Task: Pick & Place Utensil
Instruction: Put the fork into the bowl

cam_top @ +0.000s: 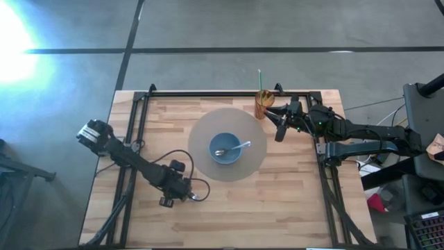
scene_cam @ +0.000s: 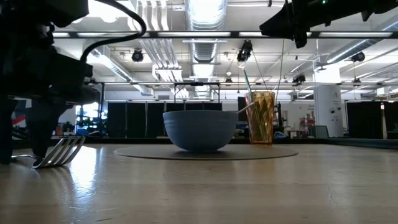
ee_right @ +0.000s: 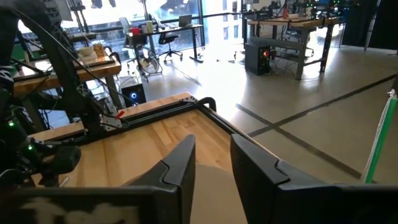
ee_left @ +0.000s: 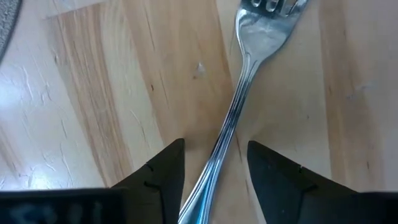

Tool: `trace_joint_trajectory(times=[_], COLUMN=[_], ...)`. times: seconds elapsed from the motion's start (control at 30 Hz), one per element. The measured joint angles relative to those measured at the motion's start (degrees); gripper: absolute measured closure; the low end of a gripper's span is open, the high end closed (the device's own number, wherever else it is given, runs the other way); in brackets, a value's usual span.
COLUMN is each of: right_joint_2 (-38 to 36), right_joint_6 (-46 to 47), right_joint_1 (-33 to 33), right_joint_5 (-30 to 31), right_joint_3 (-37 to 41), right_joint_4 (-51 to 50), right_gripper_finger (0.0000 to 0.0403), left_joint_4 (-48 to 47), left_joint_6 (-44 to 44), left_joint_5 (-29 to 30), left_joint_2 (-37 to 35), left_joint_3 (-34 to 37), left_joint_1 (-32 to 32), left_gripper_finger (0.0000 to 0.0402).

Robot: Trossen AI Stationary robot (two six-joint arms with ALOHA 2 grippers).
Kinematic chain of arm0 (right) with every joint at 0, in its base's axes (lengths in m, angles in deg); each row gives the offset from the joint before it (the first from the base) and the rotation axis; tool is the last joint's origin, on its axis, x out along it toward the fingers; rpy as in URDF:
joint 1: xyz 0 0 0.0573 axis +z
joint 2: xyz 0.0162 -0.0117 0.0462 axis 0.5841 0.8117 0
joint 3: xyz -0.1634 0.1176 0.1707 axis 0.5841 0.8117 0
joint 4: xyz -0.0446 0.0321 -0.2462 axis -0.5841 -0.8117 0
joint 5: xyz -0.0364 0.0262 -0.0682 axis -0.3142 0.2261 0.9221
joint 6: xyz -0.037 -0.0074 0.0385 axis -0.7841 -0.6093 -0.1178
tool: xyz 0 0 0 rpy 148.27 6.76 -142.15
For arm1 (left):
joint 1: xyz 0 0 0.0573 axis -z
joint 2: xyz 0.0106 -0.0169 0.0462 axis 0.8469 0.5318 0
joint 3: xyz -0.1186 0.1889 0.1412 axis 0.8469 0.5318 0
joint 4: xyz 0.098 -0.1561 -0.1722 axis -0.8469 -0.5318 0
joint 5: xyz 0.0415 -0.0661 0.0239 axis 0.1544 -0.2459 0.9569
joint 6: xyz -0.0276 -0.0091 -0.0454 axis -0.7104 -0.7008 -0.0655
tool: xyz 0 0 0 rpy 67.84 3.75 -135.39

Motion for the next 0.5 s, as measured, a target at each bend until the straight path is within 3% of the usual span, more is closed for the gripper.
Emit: trace_joint_trajectory(times=[0.5], right_joint_2=[0.00], right_joint_6=[0.39], right_joint_1=[0.00], right_joint_5=[0.00], right_joint_3=[0.17], right_joint_4=[0.00], right_gripper_finger=[0.0311], left_joint_4=[1.46], left_joint_6=[1.94], left_joint_5=[0.26], left_joint_2=[-0.07], left_joint_3=[0.94], left_joint_1=[0.01], left_gripper_finger=[0.0378])
